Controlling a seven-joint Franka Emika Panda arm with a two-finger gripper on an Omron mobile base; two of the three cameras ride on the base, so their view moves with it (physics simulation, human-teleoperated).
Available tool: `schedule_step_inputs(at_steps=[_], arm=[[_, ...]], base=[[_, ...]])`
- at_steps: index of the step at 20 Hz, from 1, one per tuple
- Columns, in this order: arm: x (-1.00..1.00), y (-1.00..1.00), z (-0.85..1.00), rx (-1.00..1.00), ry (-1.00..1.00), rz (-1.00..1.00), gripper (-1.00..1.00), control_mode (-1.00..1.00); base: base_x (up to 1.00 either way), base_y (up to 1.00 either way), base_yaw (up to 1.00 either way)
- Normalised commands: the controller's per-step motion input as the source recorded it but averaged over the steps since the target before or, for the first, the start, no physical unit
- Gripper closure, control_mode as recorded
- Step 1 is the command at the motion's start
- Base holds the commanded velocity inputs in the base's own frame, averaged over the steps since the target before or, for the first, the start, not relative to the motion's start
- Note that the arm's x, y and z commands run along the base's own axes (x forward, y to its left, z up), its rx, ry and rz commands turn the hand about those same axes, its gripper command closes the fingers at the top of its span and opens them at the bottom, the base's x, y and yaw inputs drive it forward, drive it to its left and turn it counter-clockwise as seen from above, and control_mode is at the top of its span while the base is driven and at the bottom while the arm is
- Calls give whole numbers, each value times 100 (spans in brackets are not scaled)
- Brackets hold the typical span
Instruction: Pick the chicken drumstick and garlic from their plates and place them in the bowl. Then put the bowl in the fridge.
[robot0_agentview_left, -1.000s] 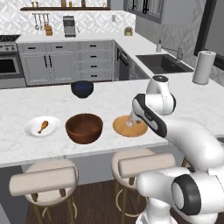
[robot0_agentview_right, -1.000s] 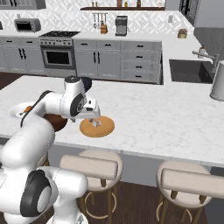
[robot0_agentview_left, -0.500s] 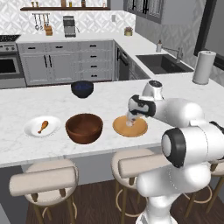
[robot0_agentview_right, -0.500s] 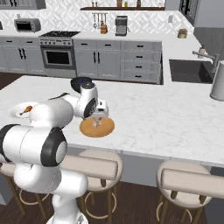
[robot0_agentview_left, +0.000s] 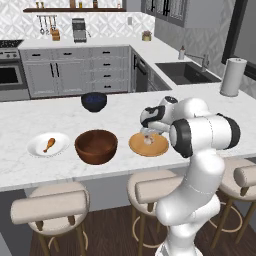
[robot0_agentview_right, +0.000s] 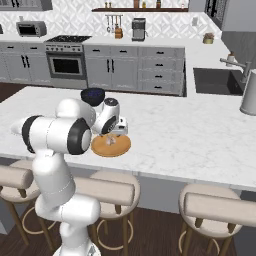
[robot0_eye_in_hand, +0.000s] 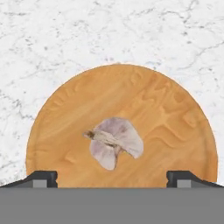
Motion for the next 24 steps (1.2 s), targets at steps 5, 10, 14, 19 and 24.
schedule_step_inputs(at_steps=[5, 10, 14, 19, 24], arm=[[27, 21, -61, 0, 0, 2, -100, -100], [23, 4, -33, 0, 0, 3, -100, -100], [28, 0, -28, 0, 0, 5, -100, -100], [2, 7, -28, 0, 0, 4, 100, -100], [-2, 15, -1, 0, -4, 9, 100, -100]], base=[[0, 0, 0], [0, 0, 0], [0, 0, 0], [0, 0, 0], [0, 0, 0]])
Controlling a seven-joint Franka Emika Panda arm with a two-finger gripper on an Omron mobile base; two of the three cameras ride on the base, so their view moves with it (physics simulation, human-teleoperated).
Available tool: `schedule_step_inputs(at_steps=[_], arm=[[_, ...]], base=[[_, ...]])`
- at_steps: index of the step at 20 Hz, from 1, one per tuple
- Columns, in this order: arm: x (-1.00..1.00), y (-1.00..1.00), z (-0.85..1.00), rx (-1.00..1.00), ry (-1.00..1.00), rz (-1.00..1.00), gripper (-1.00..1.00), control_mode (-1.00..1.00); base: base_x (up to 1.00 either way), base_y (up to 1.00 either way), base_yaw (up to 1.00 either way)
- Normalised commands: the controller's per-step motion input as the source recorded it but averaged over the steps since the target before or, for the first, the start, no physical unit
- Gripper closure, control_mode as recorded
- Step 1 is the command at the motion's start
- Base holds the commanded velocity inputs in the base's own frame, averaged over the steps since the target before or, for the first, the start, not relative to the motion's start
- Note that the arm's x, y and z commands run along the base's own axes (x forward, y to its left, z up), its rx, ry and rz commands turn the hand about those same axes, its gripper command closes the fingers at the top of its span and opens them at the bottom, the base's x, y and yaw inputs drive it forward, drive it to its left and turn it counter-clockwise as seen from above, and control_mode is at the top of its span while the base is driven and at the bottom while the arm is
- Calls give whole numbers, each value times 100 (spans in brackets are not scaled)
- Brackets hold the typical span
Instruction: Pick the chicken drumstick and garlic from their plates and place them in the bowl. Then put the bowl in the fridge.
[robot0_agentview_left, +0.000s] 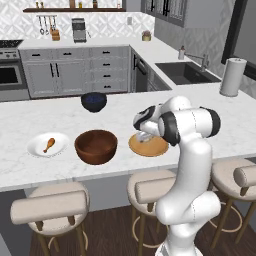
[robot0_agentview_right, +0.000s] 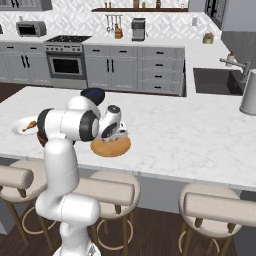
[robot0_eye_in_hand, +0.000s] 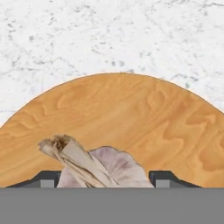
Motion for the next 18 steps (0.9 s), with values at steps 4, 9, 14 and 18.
schedule_step_inputs(at_steps=[4, 9, 14, 18], arm=[[-47, 65, 51, 0, -7, 10, 100, -100], [-65, 99, 81, 0, 0, 10, 100, -100], [-47, 100, 96, 0, 0, 5, 100, -100], [-31, 86, 78, 0, 1, 5, 100, -100]], base=[[0, 0, 0], [0, 0, 0], [0, 0, 0], [0, 0, 0]])
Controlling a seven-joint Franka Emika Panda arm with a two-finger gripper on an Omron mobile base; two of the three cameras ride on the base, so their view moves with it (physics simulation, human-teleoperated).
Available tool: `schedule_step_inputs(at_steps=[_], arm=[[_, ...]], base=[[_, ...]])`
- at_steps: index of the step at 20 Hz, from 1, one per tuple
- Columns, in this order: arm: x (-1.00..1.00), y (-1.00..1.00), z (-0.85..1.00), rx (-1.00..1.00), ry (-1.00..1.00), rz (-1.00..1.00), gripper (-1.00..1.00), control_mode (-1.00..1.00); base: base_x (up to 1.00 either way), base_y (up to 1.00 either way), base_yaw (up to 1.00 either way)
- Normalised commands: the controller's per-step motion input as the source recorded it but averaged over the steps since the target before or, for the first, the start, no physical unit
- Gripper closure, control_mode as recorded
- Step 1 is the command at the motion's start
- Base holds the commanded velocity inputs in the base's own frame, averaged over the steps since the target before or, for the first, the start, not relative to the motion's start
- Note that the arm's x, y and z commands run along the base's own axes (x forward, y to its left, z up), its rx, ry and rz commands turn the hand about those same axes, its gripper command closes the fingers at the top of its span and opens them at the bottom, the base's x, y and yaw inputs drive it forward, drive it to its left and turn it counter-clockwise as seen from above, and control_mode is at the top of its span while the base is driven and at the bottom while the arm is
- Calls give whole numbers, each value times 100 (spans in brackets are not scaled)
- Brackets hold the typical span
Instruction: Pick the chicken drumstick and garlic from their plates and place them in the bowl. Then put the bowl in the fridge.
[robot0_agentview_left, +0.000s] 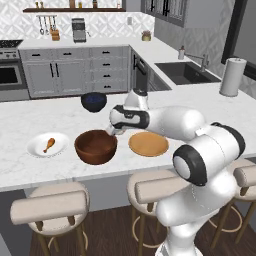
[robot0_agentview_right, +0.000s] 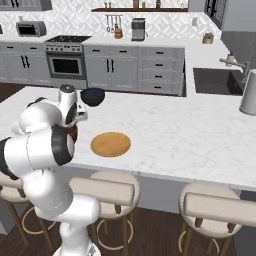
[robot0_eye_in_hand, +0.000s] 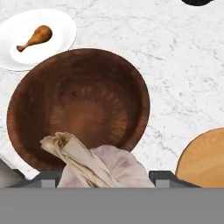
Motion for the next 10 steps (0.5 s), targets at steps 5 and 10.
schedule_step_inputs(at_steps=[5, 10], arm=[[16, 95, -9, 0, 5, 2, 100, -100], [23, 37, -51, -5, 8, 3, 100, -100]], base=[[0, 0, 0], [0, 0, 0]])
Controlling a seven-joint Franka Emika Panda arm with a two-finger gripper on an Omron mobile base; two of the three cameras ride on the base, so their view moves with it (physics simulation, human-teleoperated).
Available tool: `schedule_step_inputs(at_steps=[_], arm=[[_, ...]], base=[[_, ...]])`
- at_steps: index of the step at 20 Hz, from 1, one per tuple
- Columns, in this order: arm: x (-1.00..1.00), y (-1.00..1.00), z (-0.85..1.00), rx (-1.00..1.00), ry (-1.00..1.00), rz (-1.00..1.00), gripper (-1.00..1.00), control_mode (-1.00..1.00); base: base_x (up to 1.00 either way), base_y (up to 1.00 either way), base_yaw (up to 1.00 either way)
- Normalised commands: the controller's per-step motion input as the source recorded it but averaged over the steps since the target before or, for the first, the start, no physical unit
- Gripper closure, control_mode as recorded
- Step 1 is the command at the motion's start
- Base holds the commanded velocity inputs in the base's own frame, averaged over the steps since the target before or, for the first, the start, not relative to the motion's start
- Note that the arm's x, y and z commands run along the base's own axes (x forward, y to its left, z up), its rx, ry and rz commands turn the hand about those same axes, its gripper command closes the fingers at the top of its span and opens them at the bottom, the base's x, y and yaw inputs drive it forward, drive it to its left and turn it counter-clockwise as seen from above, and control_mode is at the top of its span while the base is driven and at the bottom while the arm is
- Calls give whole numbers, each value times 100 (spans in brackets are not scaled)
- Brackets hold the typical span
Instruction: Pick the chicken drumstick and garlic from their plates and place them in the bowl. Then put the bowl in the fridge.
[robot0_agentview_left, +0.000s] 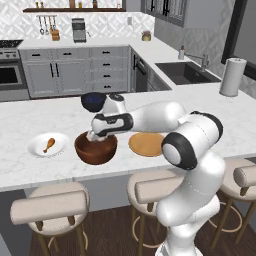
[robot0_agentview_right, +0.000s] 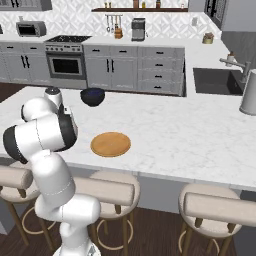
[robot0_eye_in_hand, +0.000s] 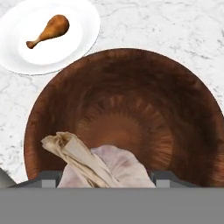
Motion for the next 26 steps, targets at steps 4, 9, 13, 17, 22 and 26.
schedule_step_inputs(at_steps=[4, 9, 13, 17, 22, 26], arm=[[4, 2, -48, -2, 12, 2, 100, -100], [0, 0, -4, 0, 2, 6, -100, -100], [0, 0, -2, 0, 2, 5, -100, -100], [0, 1, -2, 0, 5, 3, -100, -100], [-1, 5, 13, 0, 1, 5, -100, -100], [-76, 0, 86, -3, 0, 1, -100, -100]], base=[[0, 0, 0], [0, 0, 0], [0, 0, 0], [0, 0, 0], [0, 0, 0], [0, 0, 0]])
